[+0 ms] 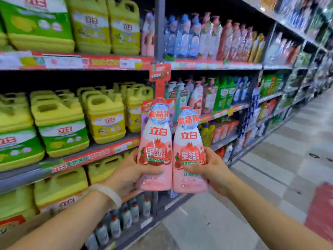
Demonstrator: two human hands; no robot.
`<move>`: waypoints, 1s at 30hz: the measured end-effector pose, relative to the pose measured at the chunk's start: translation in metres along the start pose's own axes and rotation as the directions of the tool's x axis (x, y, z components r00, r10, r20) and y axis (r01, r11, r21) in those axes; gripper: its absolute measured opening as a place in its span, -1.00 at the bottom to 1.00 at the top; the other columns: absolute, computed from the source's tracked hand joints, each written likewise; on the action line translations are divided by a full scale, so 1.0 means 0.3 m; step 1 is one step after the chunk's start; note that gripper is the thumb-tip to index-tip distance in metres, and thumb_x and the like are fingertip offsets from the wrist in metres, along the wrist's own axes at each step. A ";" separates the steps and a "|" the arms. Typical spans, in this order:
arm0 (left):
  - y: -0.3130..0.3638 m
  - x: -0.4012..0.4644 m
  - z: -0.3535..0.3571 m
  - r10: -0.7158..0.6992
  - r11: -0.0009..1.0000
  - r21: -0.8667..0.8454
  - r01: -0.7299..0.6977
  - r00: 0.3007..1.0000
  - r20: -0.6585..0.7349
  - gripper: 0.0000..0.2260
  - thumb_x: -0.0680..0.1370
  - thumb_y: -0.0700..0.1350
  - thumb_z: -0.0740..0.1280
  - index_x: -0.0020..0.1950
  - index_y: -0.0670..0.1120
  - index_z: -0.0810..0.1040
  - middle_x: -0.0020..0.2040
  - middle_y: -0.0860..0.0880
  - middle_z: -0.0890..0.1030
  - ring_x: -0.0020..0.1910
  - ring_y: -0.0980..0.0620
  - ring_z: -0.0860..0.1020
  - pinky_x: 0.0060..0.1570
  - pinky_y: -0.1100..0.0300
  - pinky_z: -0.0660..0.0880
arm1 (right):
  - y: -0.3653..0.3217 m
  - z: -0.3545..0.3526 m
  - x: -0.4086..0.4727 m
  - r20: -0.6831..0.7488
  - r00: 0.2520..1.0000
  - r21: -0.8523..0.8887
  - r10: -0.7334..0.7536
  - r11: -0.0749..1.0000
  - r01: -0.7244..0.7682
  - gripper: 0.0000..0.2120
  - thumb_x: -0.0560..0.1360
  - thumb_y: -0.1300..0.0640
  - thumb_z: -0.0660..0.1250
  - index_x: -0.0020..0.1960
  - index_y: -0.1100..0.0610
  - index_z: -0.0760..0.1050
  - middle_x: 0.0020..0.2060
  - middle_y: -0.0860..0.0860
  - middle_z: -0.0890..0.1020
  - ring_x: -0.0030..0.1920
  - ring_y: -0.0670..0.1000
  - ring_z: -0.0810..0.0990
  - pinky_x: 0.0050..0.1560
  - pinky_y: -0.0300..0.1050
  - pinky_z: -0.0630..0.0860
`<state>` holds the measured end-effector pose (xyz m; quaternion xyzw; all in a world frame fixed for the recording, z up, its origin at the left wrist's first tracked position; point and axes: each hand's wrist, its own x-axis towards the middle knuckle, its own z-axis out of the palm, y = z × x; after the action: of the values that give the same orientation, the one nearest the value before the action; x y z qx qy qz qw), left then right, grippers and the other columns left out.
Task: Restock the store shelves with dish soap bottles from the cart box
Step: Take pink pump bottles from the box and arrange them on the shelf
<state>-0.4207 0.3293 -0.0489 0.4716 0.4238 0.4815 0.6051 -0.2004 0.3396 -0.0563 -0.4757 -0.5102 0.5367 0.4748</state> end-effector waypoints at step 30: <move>0.787 1.101 0.130 0.534 0.846 0.212 -0.490 0.773 -0.342 -0.42 0.09 -0.31 0.48 0.12 -0.23 0.55 -0.20 -0.09 0.70 -0.29 0.01 0.67 -0.29 0.18 0.60 | -0.883 -0.197 1.481 0.228 0.837 0.165 -0.498 0.867 0.471 -0.47 0.29 0.35 0.51 0.16 0.21 0.34 0.04 0.15 0.61 -0.02 0.12 0.64 -0.01 0.06 0.60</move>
<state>-0.3676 0.6691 0.1706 0.4967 0.4163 0.6874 0.3277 -0.1779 0.7950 0.1951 -0.2307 -0.6442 0.4825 0.5468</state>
